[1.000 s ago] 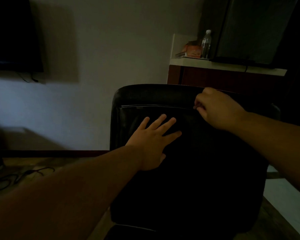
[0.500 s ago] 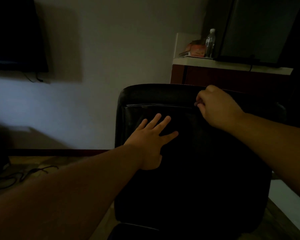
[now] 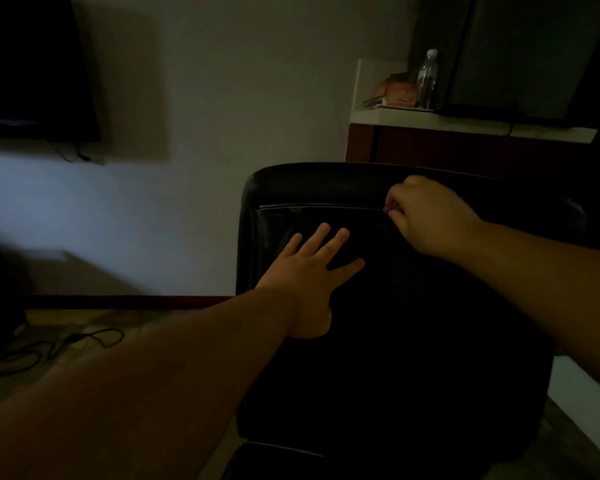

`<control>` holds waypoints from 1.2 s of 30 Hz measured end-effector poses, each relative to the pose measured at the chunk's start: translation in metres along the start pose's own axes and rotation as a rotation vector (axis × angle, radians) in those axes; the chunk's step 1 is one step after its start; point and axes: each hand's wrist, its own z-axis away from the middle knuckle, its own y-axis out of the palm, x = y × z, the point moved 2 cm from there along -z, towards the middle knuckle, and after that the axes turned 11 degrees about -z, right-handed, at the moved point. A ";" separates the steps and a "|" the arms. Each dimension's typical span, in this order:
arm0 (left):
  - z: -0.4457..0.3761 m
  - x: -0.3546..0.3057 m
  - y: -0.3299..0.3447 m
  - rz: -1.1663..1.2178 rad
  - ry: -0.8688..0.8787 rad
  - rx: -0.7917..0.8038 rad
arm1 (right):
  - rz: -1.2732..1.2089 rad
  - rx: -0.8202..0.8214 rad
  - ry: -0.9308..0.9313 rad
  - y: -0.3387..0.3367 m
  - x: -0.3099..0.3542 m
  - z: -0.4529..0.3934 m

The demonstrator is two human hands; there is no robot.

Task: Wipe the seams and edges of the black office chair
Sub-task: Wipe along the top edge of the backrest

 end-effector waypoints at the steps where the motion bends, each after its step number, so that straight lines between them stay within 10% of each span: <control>1: 0.000 0.000 0.000 0.001 -0.002 -0.004 | 0.006 0.021 -0.008 0.000 0.001 0.000; 36: 0.003 -0.004 -0.007 -0.026 -0.050 0.055 | 0.042 -0.004 -0.041 0.005 0.016 -0.007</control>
